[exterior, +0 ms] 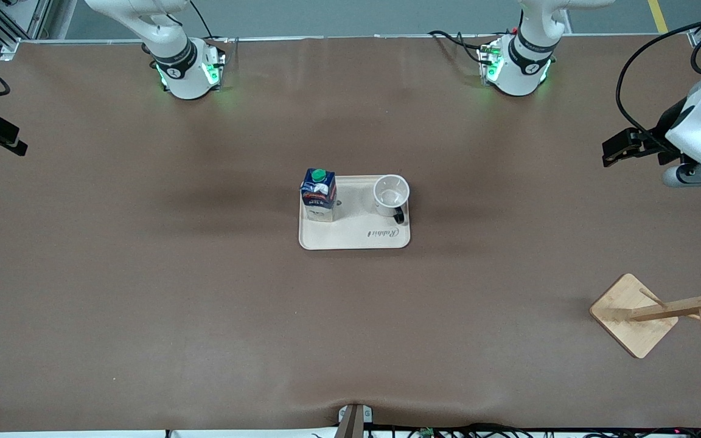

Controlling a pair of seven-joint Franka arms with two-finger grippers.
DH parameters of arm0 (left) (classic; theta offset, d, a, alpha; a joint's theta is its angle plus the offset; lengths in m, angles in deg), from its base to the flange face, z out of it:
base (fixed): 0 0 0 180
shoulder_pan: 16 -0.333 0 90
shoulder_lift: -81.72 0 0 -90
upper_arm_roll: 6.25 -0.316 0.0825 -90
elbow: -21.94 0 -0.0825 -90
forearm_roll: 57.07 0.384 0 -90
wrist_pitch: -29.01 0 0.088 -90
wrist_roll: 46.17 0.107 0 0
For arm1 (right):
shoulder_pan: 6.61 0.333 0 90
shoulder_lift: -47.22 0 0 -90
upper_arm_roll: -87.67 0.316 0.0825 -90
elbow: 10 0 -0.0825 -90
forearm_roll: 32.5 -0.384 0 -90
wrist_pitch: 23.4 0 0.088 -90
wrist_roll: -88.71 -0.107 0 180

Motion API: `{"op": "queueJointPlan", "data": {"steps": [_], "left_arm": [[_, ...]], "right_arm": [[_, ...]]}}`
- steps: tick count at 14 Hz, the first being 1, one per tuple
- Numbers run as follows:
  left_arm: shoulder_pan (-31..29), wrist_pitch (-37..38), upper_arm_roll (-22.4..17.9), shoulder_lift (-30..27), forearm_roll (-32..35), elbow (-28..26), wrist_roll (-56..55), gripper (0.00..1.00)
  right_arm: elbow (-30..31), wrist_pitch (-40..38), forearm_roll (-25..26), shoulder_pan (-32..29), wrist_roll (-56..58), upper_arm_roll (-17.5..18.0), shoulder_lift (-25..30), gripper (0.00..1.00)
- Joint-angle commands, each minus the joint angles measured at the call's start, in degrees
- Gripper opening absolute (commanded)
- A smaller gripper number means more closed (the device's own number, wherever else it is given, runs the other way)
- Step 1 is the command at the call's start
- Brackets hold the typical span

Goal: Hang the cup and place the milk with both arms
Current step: 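Move the left gripper from rest toward the white mug on the tray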

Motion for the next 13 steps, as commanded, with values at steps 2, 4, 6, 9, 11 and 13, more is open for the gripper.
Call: {"op": "queueJointPlan", "data": {"steps": [2,4,6,9,11,13], "left_arm": [[-0.16,1.15,0.05,-1.1,0.15,0.98,0.66,1.0],[-0.25,1.15,-0.04,-1.01,0.06,0.98,0.75,1.0],[-0.25,0.97,0.05,-1.01,-0.81,0.98,-0.21,1.0],[0.98,-0.95,0.4,0.39,-2.93,-0.16,-1.35,1.0],[2.13,-3.93,1.01,1.53,-2.93,-2.69,-4.25,1.0],[2.48,-8.06,2.5,2.15,-2.93,-6.38,-5.48,1.0]], "right_arm": [[0.31,-0.41,0.11,-0.76,-0.32,0.58,0.97,1.0],[0.31,-0.41,0.11,-0.76,-0.32,0.58,0.97,1.0],[0.31,-0.41,0.11,-0.76,-0.32,0.58,0.97,1.0],[0.22,-0.32,0.02,-0.85,-0.32,0.58,0.97,1.0],[0.22,-0.24,0.02,-0.85,-0.32,0.58,0.88,1.0],[0.22,-0.15,0.02,-0.85,-0.32,0.49,0.88,1.0]]}}
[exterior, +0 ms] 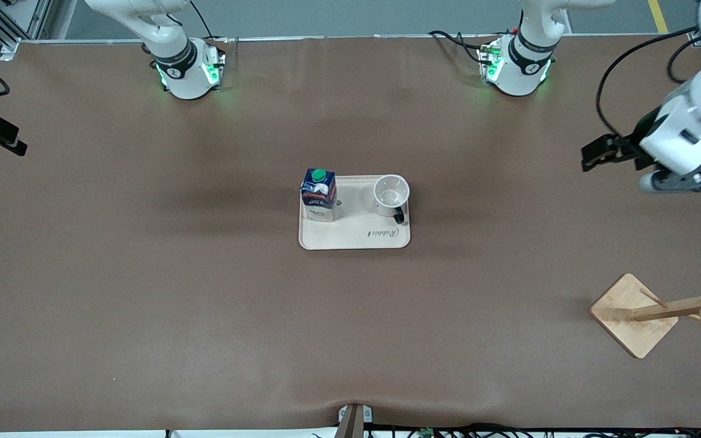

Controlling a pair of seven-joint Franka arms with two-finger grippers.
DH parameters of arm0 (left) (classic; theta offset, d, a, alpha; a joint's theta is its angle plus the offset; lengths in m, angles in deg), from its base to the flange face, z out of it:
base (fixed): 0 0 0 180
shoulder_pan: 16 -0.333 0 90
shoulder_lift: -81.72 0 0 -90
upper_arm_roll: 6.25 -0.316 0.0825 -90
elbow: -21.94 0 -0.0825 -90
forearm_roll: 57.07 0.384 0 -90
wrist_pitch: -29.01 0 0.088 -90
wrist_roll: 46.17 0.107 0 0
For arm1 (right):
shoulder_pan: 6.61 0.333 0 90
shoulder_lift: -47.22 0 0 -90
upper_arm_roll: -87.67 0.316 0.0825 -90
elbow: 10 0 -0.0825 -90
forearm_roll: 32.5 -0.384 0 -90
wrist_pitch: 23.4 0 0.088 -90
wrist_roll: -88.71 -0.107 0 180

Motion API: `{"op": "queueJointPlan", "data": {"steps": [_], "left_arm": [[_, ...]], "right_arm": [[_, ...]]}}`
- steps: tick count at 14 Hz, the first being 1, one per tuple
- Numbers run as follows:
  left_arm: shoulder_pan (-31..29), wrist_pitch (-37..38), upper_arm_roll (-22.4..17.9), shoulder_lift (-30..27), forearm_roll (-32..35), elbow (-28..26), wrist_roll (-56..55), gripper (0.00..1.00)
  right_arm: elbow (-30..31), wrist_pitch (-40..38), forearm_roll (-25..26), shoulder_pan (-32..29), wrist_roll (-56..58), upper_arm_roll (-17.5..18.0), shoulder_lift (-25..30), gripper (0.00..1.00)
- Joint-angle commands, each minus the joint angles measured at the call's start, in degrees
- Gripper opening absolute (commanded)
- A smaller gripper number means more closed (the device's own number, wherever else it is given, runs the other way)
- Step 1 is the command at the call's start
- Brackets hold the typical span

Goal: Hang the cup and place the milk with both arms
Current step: 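Move the left gripper from rest toward the white mug on the tray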

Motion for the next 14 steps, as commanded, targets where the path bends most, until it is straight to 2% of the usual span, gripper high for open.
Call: {"op": "queueJointPlan", "data": {"steps": [1,7,14], "left_arm": [[0.3,-5.7,2.23,1.29,-0.62,-4.79,-2.72,1.0],[1.7,-12.92,8.56,9.02,-0.54,-5.43,-15.1,1.0],[7.85,-20.57,8.92,17.02,-0.01,-6.65,-19.33,1.0]], "right_arm": [[0.22,-0.15,0.11,-0.74,-0.32,0.6,0.88,1.0],[0.22,-0.24,0.11,-0.74,-0.32,0.6,0.36,1.0],[0.22,-0.42,0.11,-0.74,-0.32,0.6,0.35,1.0]]}}
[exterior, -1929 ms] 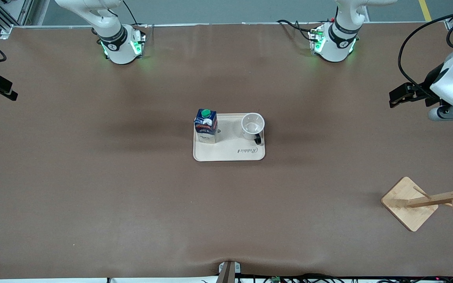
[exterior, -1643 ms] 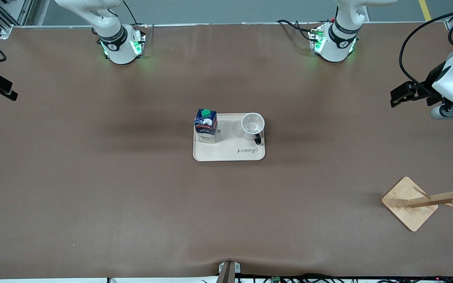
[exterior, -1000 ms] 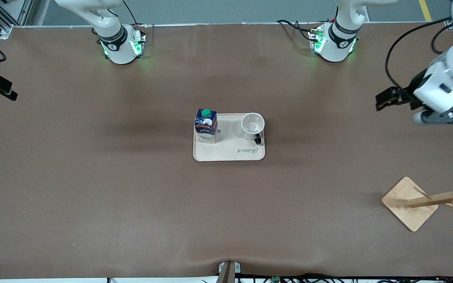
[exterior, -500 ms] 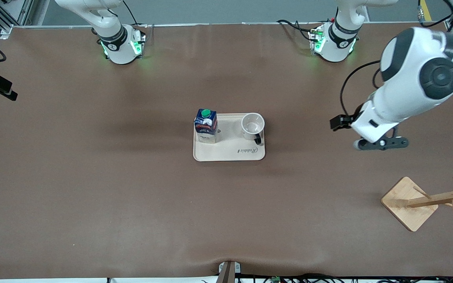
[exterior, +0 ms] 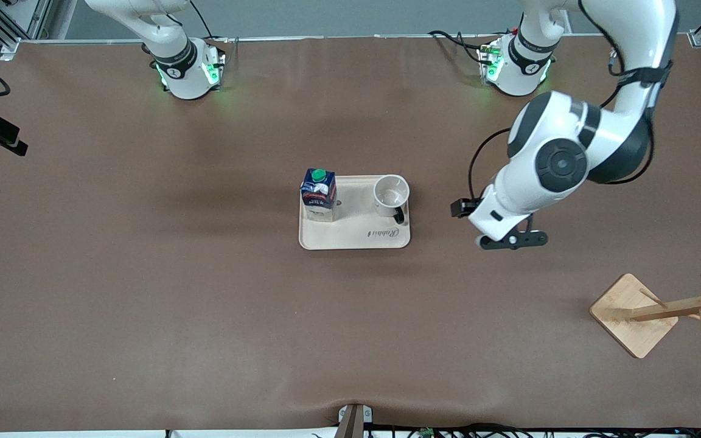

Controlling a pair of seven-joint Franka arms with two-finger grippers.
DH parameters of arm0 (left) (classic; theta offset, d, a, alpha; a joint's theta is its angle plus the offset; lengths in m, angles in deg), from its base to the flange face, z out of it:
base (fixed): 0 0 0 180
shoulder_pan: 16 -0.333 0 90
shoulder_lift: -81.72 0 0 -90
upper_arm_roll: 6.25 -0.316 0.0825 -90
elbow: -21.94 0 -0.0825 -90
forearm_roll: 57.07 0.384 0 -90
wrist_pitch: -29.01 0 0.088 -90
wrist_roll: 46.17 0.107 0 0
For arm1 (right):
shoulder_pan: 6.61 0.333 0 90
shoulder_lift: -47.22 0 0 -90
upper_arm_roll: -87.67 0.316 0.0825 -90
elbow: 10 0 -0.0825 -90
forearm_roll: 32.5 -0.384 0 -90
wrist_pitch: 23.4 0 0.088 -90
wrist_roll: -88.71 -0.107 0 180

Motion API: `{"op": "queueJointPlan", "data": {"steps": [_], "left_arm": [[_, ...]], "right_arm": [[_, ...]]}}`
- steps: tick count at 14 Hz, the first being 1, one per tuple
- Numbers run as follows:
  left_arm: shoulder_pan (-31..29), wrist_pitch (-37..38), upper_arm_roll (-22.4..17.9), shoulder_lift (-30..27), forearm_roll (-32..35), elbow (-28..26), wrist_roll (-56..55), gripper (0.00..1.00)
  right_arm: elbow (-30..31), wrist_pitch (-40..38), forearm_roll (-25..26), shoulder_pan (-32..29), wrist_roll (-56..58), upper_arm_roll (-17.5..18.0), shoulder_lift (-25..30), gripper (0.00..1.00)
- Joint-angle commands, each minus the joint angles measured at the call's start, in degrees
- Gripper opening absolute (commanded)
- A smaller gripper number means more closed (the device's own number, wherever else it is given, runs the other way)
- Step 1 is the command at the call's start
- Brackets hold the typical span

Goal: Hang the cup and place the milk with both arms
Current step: 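Move the left gripper from rest toward the white mug on the tray, then lower the left gripper onto the mug rim and close it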

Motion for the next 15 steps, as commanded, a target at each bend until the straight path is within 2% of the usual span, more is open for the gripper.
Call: {"op": "queueJointPlan", "data": {"steps": [1,7,12,15], "left_arm": [[2.25,-2.66,0.04,1.3,0.03,-1.52,-3.42,1.0],[6.92,-6.09,0.22,2.36,-0.23,-6.53,-12.92,1.0],[10.95,-13.92,0.13,3.23,-0.41,-11.02,-19.69,1.0],[12.98,-14.89,0.13,4.64,-0.49,-11.11,-20.58,0.94]], "right_arm": [[0.15,-0.36,0.11,-0.74,-0.32,0.6,0.38,1.0],[0.15,-0.36,0.11,-0.74,-0.32,0.59,0.38,1.0],[0.32,-0.53,0.11,-0.3,0.12,0.6,0.2,1.0],[0.32,-0.45,0.11,-0.3,0.12,0.68,-0.32,1.0]]}}
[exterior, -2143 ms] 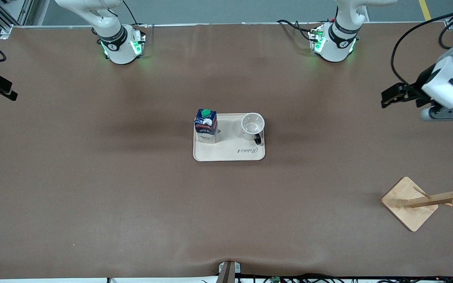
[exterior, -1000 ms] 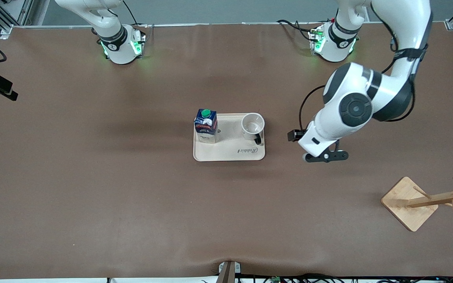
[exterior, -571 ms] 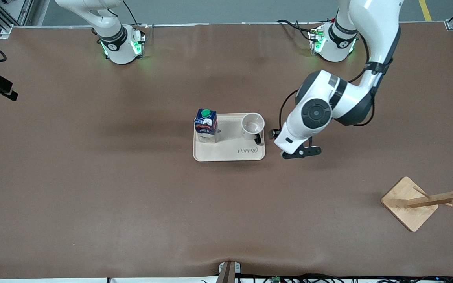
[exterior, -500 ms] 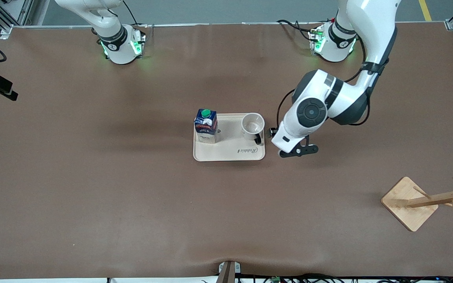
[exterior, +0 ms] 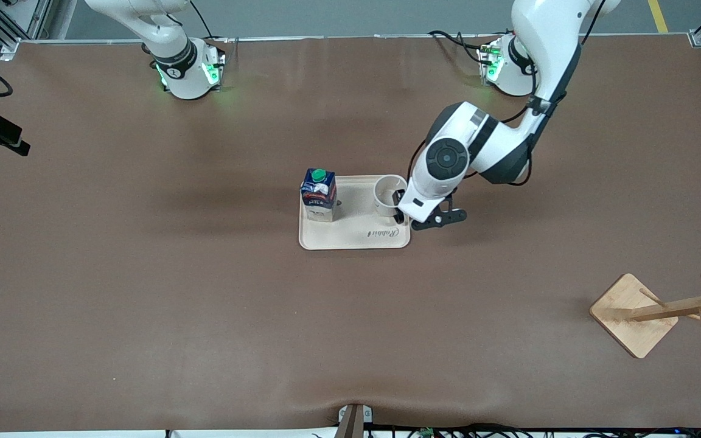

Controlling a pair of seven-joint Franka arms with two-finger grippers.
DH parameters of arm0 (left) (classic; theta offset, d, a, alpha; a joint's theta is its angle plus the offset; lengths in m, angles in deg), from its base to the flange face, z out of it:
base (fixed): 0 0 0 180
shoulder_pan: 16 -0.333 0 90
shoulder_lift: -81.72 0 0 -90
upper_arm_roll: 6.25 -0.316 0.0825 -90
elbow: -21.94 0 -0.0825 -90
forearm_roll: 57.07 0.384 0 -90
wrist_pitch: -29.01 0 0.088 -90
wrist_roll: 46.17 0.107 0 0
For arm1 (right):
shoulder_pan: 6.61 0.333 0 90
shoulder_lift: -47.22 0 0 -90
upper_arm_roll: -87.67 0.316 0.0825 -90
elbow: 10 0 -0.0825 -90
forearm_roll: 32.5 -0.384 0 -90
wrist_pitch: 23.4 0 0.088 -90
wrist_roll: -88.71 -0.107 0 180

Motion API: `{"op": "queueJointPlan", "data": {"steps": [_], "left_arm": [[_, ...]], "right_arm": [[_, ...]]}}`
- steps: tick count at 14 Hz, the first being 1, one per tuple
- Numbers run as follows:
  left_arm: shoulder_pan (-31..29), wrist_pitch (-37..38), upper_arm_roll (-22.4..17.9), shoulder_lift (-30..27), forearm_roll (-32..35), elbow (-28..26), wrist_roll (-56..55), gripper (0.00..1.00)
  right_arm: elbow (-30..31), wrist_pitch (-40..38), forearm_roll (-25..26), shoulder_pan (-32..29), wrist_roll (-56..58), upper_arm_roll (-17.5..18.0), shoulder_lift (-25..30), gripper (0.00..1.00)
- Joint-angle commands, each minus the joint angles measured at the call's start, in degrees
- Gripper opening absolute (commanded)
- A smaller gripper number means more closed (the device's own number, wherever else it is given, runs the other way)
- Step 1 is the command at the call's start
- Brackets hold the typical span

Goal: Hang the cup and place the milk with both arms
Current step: 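Lower the left gripper onto the mug rim and close it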

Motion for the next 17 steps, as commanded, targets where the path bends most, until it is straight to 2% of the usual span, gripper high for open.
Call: {"op": "queueJointPlan", "data": {"steps": [1,6,9,17], "left_arm": [[1.82,-1.41,-0.05,0.84,-0.49,-0.37,-1.83,0.9],[3.93,-4.83,-0.14,4.0,-0.49,-0.29,-3.76,0.65],[4.55,-6.15,-0.14,4.97,-0.49,-0.02,-4.65,0.56],[4.55,-6.68,-0.14,6.03,-0.49,0.42,-4.65,0.0]], "right_arm": [[0.15,-0.17,0.11,-0.14,0.18,0.44,-0.31,1.0],[0.06,0.01,0.11,-0.14,0.1,0.53,-0.4,1.0],[-0.02,0.53,0.02,-0.05,0.18,0.53,-0.84,1.0],[-1.34,0.1,-0.15,2.49,-0.25,0.62,-2.6,1.0]]}}
